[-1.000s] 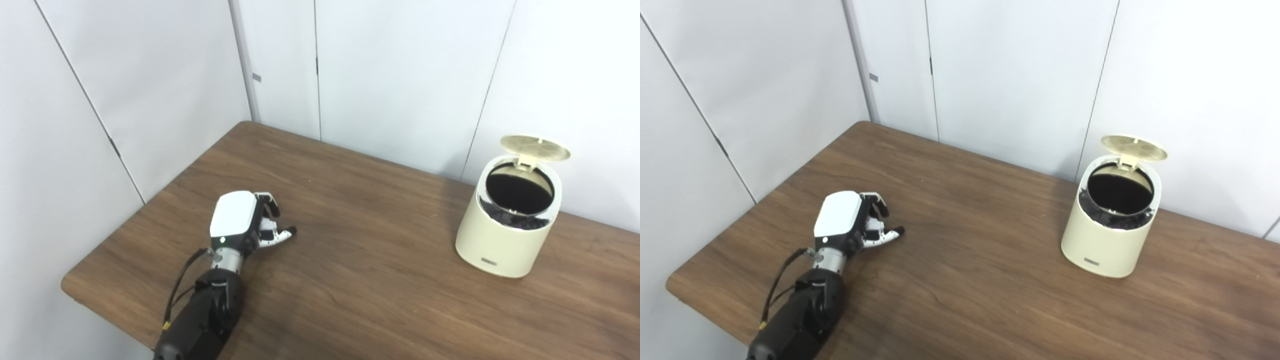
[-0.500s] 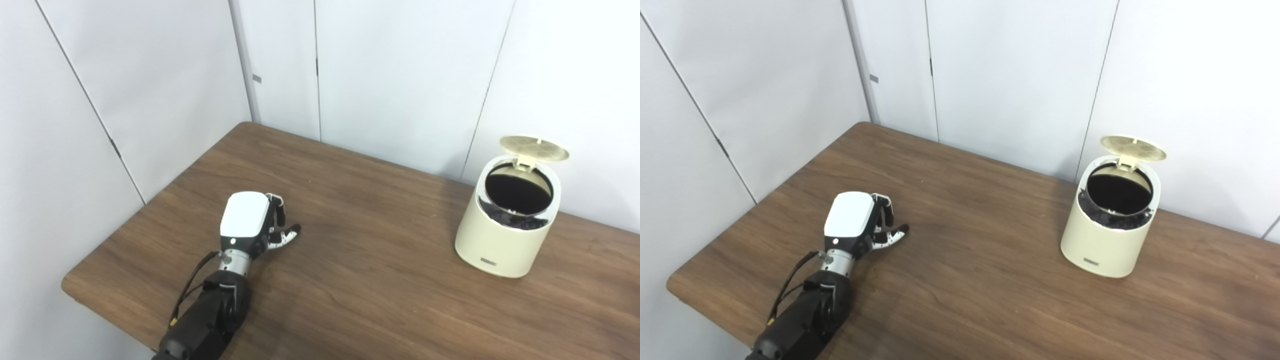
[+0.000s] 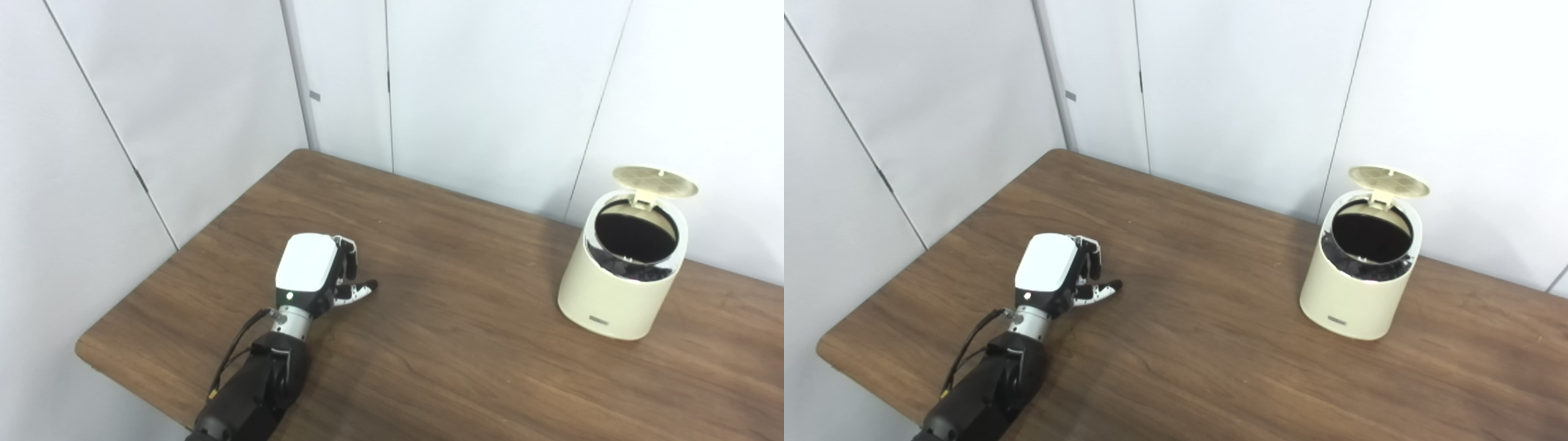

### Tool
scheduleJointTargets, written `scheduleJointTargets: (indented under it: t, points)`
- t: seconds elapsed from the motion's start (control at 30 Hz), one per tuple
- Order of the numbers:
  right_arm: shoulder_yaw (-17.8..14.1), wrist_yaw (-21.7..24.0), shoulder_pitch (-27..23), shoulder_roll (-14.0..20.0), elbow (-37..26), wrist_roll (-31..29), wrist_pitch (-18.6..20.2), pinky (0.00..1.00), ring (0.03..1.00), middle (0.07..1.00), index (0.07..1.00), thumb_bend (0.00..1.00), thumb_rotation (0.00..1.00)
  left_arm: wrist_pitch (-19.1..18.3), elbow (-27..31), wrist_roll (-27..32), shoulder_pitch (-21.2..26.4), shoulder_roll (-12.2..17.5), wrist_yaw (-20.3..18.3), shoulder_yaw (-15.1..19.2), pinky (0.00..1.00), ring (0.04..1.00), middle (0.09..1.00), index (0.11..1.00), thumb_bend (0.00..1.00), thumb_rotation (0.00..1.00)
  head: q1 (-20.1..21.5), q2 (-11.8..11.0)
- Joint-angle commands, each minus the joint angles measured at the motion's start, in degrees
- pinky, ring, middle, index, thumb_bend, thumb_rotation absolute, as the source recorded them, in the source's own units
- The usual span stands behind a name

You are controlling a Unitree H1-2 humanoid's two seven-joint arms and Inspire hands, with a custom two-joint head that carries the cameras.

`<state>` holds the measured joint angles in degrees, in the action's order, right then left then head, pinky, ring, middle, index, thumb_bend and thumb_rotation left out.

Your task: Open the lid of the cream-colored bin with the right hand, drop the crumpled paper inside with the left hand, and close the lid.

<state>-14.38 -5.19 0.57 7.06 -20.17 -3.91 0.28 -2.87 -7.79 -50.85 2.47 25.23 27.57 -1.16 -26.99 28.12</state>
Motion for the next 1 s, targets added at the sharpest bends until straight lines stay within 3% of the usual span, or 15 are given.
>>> scheduleJointTargets:
  t: [0.0,0.17,0.43,0.57,0.67,0.97]
  points:
    - [0.1,-0.3,-1.2,-0.1,-1.1,0.1,-2.4,0.46,0.625,0.648,0.626,0.29,0.24,1.1,2.2,0.4,0.4,0.3,2.0,0.4,0.1,0.134,0.185,0.236,0.7,0.29,0.2,0.0]
    - [0.5,-0.4,-1.3,-0.5,-1.3,1.1,-2.3,0.46,0.627,0.653,0.631,0.27,0.23,2.7,3.7,0.5,0.9,0.4,2.0,0.2,0.1,0.137,0.186,0.226,0.69,0.3,0.8,-0.2]
    - [1.4,-0.2,-1.3,-1.5,-1.5,1.1,-1.3,0.47,0.636,0.665,0.642,0.29,0.22,4.7,8.2,0.7,1.7,0.9,-0.2,0.5,0.09,0.121,0.164,0.195,0.66,0.47,3.9,-0.9]
    - [1.8,-0.6,-1.3,-2.4,-1.8,1.7,-1.3,0.49,0.647,0.665,0.635,0.27,0.16,5.0,12.1,2.1,1.5,0.7,-3.2,0.8,0.09,0.128,0.178,0.213,0.58,0.3,5.2,-0.9]
    - [2.1,-0.8,-1.2,-2.8,-2.1,2.4,-1.1,0.51,0.661,0.671,0.638,0.25,0.17,5.6,14.0,2.8,1.6,0.5,-4.3,1.0,0.09,0.124,0.174,0.218,0.52,0.21,6.0,-1.0]
    - [2.7,-1.3,-0.9,-3.8,-3.3,3.5,-0.4,0.58,0.712,0.709,0.659,0.3,0.28,7.2,20.2,4.1,2.8,-0.3,-8.7,1.0,0.08,0.114,0.166,0.21,0.47,0.3,8.3,-0.8]
